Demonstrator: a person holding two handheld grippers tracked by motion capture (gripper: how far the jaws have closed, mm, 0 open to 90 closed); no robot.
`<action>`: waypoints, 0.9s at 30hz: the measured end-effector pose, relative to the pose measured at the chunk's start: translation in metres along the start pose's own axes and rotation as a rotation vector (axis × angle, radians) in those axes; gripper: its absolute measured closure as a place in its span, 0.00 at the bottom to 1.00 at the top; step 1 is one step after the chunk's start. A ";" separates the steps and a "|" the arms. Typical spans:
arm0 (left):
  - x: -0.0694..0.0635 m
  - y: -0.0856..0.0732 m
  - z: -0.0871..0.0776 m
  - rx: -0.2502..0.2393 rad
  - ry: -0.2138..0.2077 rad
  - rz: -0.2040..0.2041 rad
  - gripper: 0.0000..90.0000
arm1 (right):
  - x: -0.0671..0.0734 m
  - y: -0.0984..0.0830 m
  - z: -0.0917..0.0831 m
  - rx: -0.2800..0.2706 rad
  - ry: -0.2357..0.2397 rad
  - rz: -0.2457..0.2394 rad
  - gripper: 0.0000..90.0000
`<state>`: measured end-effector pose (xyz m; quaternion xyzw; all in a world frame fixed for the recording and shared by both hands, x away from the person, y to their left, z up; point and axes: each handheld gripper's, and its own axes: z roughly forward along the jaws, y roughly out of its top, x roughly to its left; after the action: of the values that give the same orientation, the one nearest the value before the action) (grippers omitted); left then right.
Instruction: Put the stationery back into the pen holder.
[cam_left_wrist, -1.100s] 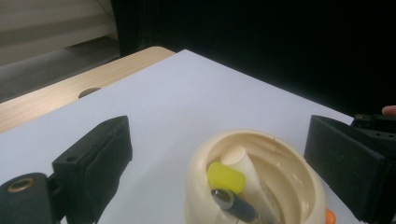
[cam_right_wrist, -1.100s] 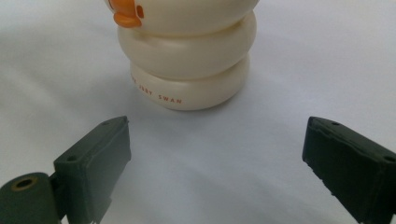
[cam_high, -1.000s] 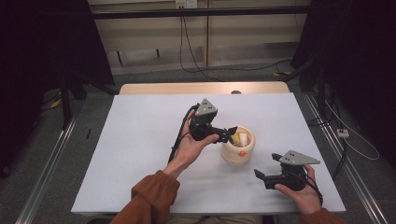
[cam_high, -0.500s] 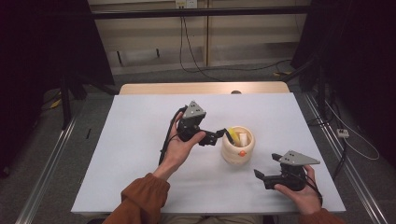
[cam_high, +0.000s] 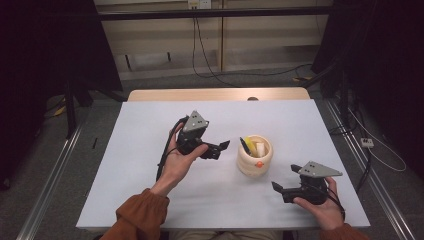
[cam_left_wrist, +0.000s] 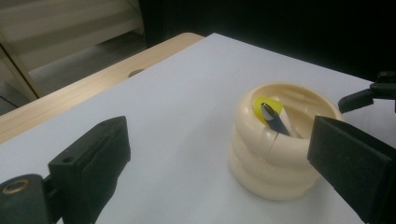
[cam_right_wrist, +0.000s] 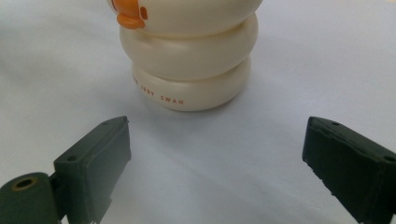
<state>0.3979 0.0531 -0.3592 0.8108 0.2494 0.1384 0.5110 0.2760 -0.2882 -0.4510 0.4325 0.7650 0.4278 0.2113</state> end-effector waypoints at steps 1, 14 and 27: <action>0.001 -0.001 -0.002 0.000 0.005 -0.002 0.07 | 0.000 0.000 0.000 -0.001 -0.001 0.001 0.09; 0.009 -0.022 -0.029 -0.001 0.042 -0.028 0.05 | 0.000 0.000 0.000 0.000 0.000 0.003 0.08; 0.023 -0.049 -0.062 0.003 0.105 -0.036 0.05 | 0.000 0.000 0.001 0.001 -0.003 0.003 0.08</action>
<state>0.3747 0.1299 -0.3769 0.7985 0.2909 0.1713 0.4983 0.2767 -0.2879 -0.4516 0.4344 0.7644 0.4269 0.2116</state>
